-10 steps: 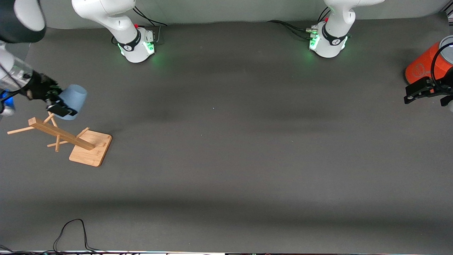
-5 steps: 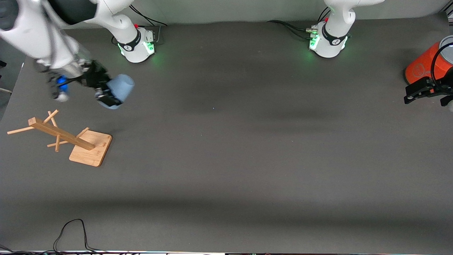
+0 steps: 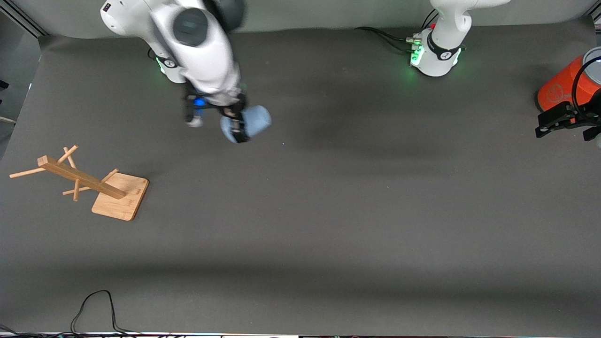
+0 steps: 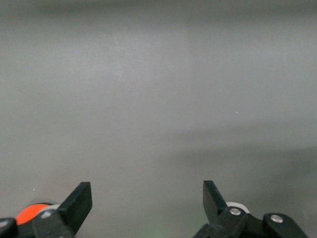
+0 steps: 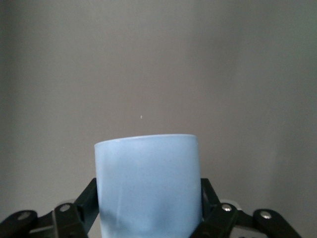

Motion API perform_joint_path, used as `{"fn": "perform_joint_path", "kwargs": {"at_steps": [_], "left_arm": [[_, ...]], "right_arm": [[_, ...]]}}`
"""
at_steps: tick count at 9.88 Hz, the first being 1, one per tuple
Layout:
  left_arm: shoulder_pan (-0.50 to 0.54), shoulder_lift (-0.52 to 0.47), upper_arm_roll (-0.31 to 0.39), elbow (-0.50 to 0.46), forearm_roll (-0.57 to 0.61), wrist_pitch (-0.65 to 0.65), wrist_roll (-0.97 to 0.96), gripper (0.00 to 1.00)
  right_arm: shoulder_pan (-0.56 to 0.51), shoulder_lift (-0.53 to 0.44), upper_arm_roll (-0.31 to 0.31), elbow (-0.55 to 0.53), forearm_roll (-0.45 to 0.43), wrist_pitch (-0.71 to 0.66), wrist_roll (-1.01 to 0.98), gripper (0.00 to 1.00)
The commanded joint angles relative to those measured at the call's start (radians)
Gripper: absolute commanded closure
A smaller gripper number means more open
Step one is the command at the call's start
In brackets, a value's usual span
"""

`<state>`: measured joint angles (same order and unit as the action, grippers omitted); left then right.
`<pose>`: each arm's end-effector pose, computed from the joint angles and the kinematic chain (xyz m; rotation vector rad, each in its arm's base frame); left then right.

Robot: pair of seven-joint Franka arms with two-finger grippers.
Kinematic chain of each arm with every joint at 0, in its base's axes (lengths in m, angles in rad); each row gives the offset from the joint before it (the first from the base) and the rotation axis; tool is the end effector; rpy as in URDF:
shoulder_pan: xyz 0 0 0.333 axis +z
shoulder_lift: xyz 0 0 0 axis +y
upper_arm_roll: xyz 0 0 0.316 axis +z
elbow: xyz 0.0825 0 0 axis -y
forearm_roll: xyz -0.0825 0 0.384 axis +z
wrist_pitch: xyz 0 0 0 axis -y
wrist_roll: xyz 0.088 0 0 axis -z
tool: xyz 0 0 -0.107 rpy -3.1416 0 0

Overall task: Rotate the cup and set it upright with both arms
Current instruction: 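Carry the cup to mid-table and lay it on its side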

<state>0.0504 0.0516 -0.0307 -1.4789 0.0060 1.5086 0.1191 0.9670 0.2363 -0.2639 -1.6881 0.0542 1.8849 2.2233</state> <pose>0.5645 0.0123 0.6333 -3.1347 0.1554 0.0347 0.4668 0.4169 0.4595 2.2414 -2.1555 0.0102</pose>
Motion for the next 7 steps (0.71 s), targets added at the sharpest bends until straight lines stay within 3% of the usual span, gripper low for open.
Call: {"fn": "perform_joint_path", "kwargs": {"at_steps": [1, 4, 7], "left_arm": [[0.002, -0.013, 0.002, -0.004, -0.012, -0.001, 0.008, 0.00], [0.003, -0.012, 0.003, -0.006, -0.012, -0.005, 0.007, 0.00], [0.029, -0.003, 0.003, -0.009, -0.012, -0.008, 0.007, 0.00]], "right_arm": [[0.068, 0.267, -0.017, 0.258, 0.021, -0.021, 0.190, 0.38], [0.119, 0.478, -0.015, 0.401, 0.019, 0.029, 0.366, 0.38], [0.168, 0.610, -0.005, 0.422, 0.016, 0.132, 0.498, 0.38]]}}
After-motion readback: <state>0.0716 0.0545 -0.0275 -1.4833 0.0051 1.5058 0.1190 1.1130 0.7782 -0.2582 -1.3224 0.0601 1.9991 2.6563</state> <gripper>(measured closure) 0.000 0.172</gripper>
